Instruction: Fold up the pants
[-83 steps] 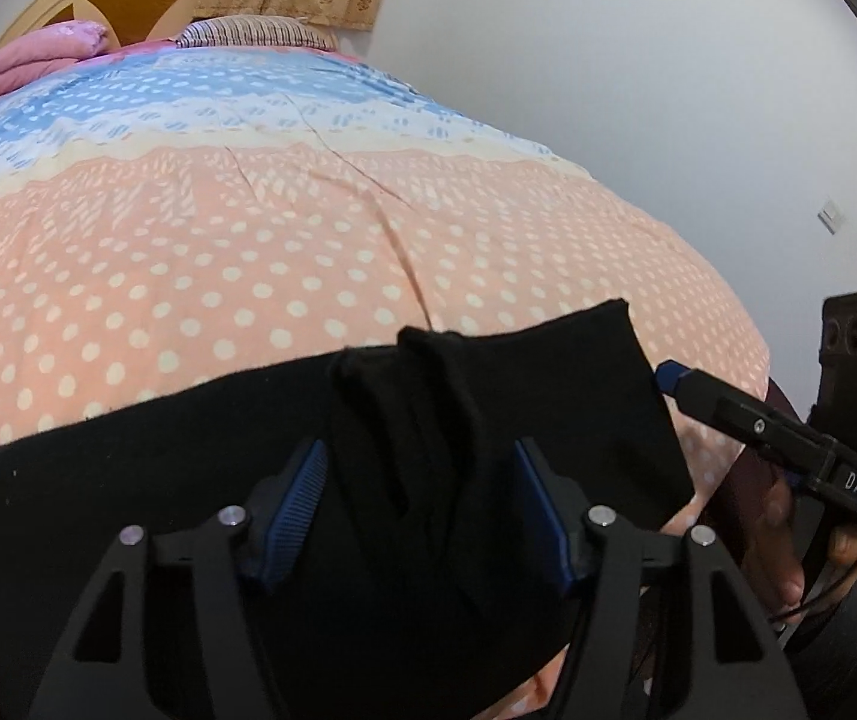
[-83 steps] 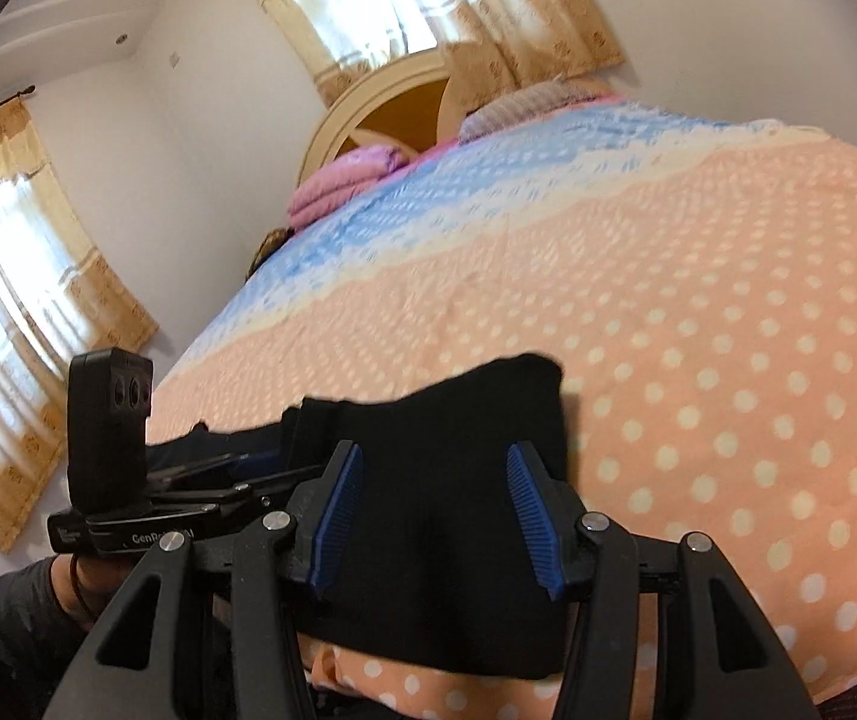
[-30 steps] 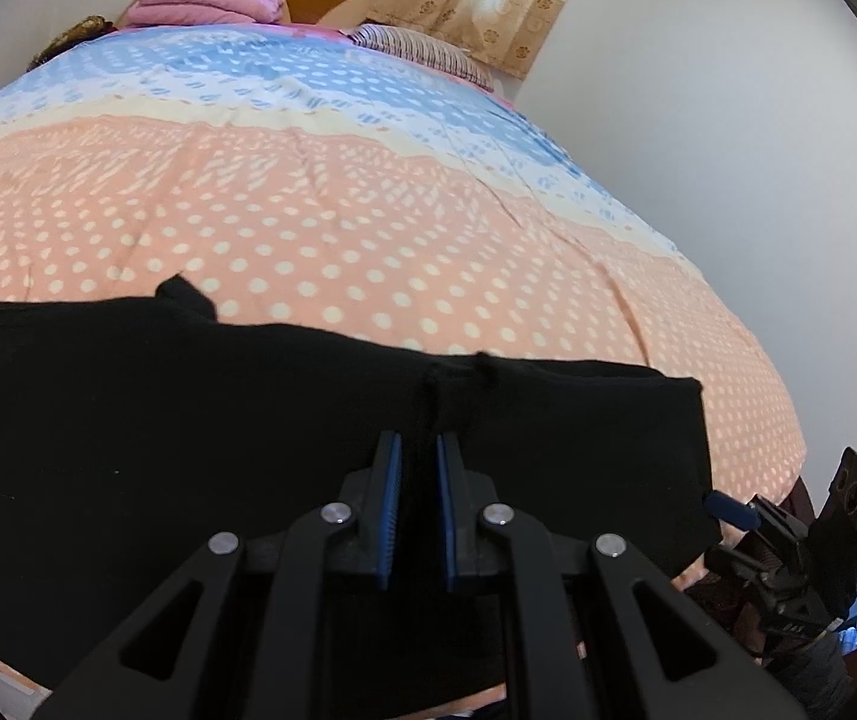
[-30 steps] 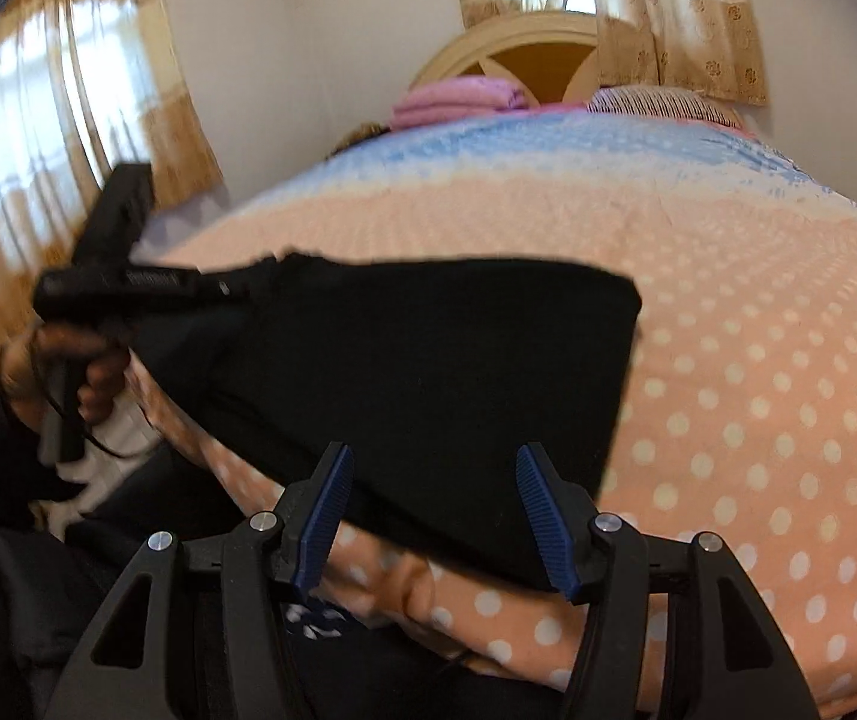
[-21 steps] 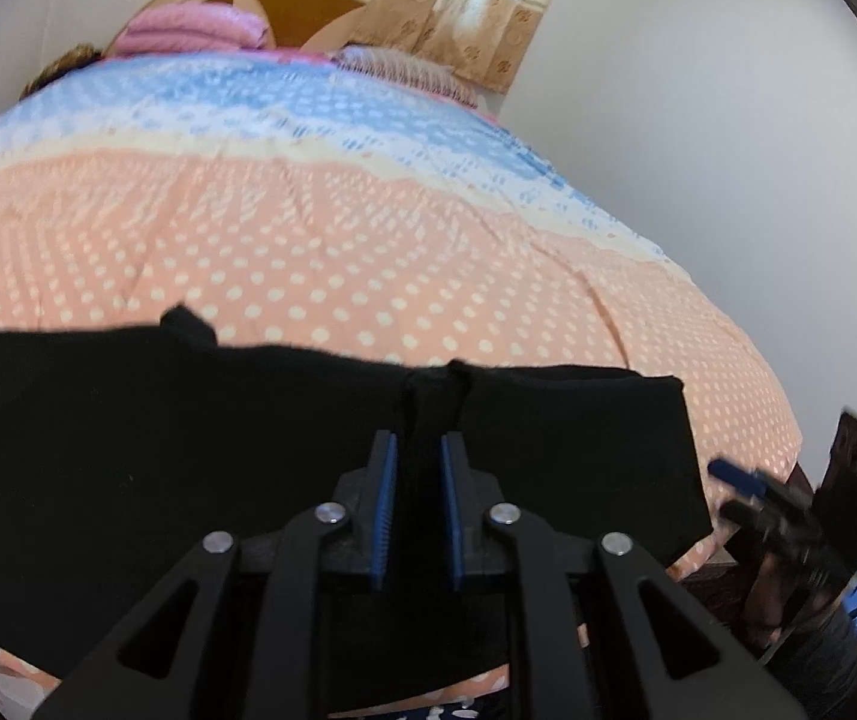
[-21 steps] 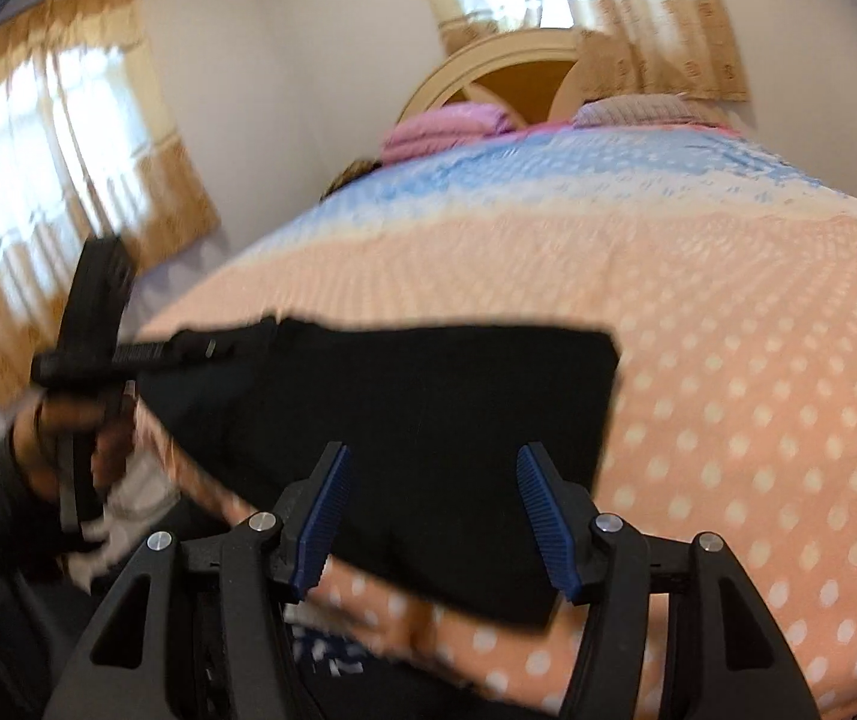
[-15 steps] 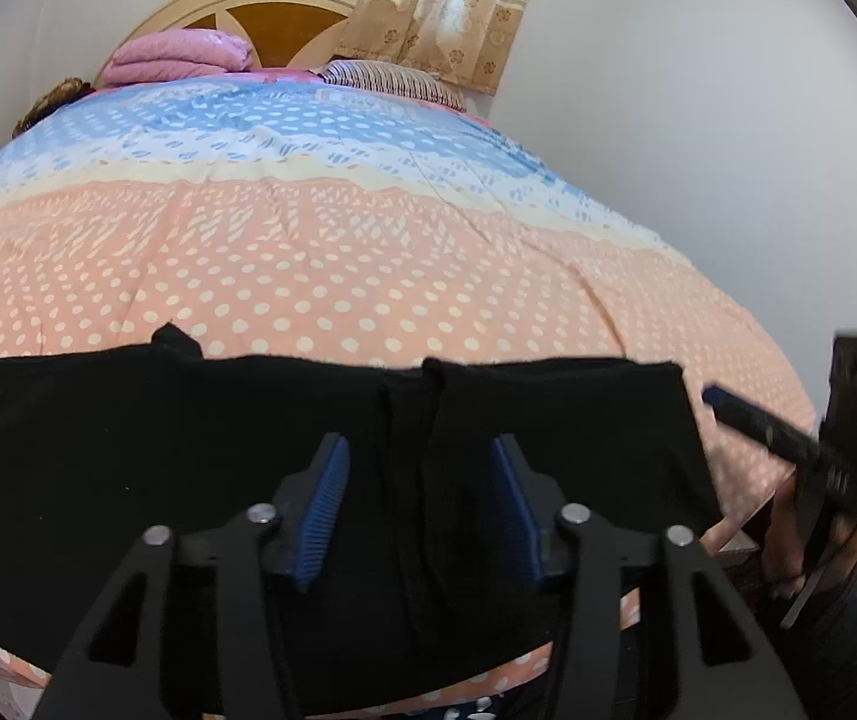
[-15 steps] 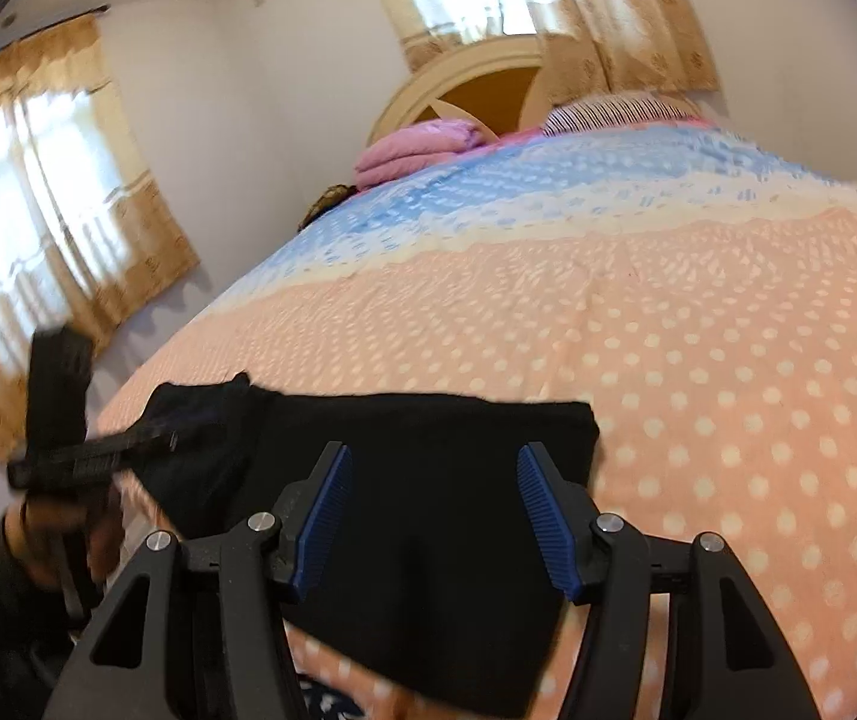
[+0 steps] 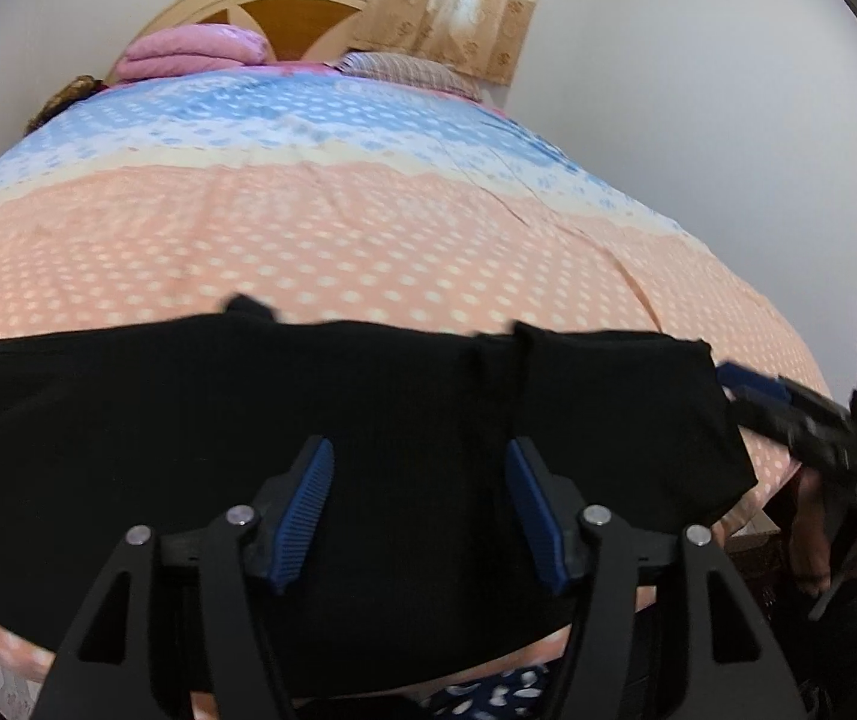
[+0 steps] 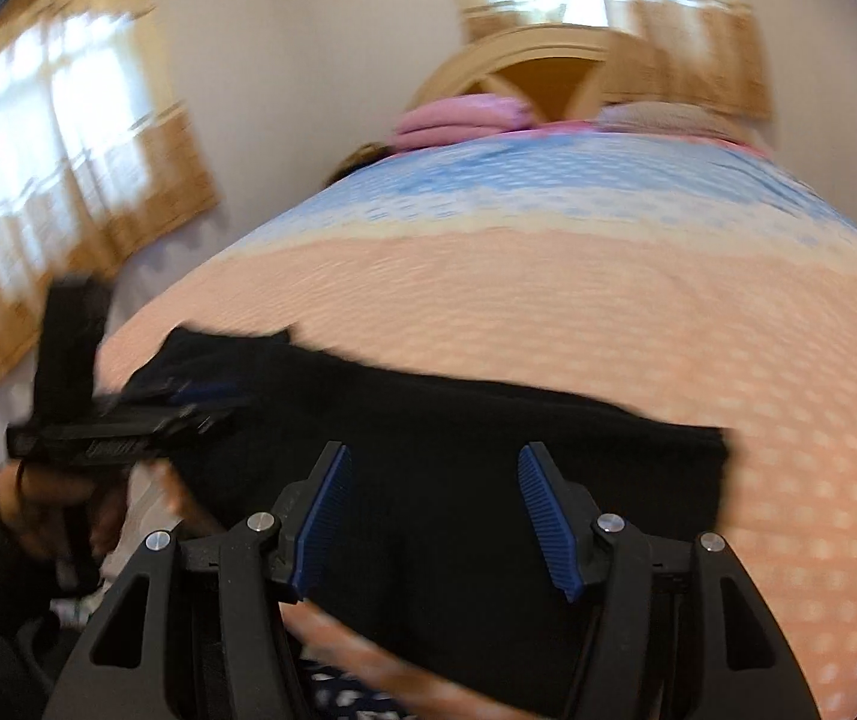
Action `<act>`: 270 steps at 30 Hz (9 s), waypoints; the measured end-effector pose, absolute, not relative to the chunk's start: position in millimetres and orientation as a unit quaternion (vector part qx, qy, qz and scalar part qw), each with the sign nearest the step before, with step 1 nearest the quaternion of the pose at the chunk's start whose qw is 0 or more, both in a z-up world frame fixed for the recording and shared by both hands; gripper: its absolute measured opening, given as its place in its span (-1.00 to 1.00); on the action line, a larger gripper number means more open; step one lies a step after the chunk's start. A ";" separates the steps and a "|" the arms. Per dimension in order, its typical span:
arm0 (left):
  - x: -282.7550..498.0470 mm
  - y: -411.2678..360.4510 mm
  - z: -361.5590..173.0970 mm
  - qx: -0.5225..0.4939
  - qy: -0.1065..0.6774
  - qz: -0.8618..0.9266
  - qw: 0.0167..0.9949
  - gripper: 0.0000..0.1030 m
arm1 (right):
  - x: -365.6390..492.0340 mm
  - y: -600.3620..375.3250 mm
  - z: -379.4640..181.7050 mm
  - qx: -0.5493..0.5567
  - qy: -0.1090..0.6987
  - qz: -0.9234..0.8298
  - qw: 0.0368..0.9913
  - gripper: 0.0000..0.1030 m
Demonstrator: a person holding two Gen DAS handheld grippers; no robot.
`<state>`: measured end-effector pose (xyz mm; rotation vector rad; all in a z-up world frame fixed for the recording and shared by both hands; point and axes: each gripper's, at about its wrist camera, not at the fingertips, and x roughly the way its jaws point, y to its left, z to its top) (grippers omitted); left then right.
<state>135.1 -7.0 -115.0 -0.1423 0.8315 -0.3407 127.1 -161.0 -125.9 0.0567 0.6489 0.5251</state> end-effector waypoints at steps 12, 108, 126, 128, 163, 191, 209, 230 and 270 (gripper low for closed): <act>126.8 84.3 -111.8 -0.042 0.376 -0.020 0.925 0.60 | 103.0 -45.6 -181.9 -0.120 0.356 0.339 0.863 0.23; 80.9 159.7 -32.2 -0.227 0.198 -0.156 0.941 -0.45 | 95.7 -122.3 -136.8 -0.007 0.306 0.262 0.915 0.33; 125.2 -34.8 2.9 -0.143 0.254 -0.366 0.884 -0.46 | 82.9 -257.1 -120.7 0.100 0.274 0.144 0.945 0.34; 131.2 -58.6 1.7 -0.129 0.264 -0.379 0.877 -0.46 | 85.2 -275.2 -124.2 0.126 0.275 0.127 0.945 0.34; 104.7 -90.2 -65.9 0.065 0.267 -0.243 0.930 0.85 | 86.7 -254.1 -129.4 0.147 0.306 0.132 0.931 0.34; 169.8 -38.2 -124.9 -0.008 0.353 -0.130 0.926 1.00 | 123.8 -275.6 -126.3 0.180 0.331 0.107 0.920 0.05; 180.0 -38.5 -126.7 -0.007 0.375 -0.134 0.917 1.00 | 149.1 -264.5 -142.0 0.145 0.352 0.061 0.922 -0.41; 173.5 -43.6 -122.8 -0.001 0.375 -0.140 0.916 1.00 | 173.2 -192.8 -142.2 0.104 0.377 0.203 0.898 -0.12; 165.3 -16.1 -144.7 -0.047 0.386 -0.144 0.910 1.00 | 135.6 -274.3 -175.4 0.208 0.348 0.140 0.903 0.20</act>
